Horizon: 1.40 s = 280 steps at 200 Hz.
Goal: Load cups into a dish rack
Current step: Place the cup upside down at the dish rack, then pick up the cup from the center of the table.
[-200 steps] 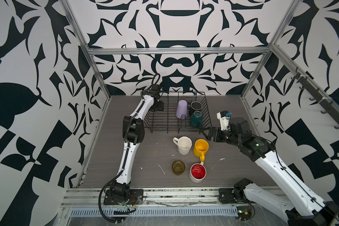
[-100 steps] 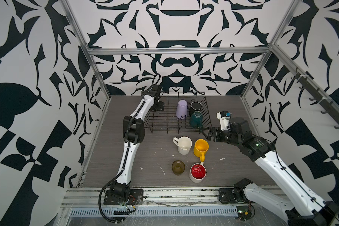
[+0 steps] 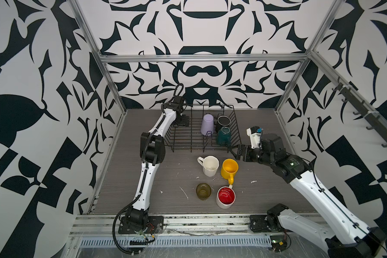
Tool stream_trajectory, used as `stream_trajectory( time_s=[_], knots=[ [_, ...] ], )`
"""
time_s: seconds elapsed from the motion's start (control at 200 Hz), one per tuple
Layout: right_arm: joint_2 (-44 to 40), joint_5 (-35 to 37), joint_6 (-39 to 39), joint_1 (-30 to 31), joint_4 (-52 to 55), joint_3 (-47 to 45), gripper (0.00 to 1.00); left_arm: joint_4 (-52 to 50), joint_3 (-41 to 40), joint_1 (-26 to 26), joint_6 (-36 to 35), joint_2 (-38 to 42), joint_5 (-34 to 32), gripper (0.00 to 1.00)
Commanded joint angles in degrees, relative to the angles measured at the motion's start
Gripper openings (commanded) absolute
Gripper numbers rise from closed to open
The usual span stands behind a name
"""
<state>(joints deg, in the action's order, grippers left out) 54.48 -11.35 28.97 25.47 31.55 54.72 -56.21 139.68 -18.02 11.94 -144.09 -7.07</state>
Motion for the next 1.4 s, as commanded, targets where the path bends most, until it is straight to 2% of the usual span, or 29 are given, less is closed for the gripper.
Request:
stream_trajectory(
  time_s=[0.0, 0.175, 0.27, 0.58, 0.905, 1.12, 1.395],
  knots=[
    [0.5, 3.1, -1.4, -0.2, 1.2, 1.5, 0.93, -0.3, -2.3, 0.3, 1.2, 7.0, 0.9, 0.99],
    [5.0, 11.8, -2.8, -0.2, 11.6, 5.2, 0.84, 5.7, -10.3, 0.2, 2.9, 16.0, 1.7, 0.99],
    [7.2, 12.4, -2.9, -0.2, 14.4, 6.0, 0.82, 9.3, -15.7, 0.2, 3.8, 21.4, 2.4, 0.99],
    [8.3, 11.3, -0.1, 0.8, 12.0, 0.4, 0.67, 21.0, -32.0, 0.2, 5.1, 39.5, 2.5, 0.99],
    [13.9, 14.4, 1.8, 4.7, 10.0, -1.8, 0.58, 38.7, -54.9, 0.3, 3.5, 59.4, 4.6, 0.99],
    [18.9, 16.3, 1.9, 5.9, 7.3, -2.0, 0.54, 40.2, -61.4, 0.3, 2.8, 67.2, 5.4, 0.99],
    [23.5, 17.4, 1.7, 6.1, 4.8, -2.2, 0.34, 42.3, -68.8, 0.3, 2.7, 76.0, 3.1, 0.99]
  ],
)
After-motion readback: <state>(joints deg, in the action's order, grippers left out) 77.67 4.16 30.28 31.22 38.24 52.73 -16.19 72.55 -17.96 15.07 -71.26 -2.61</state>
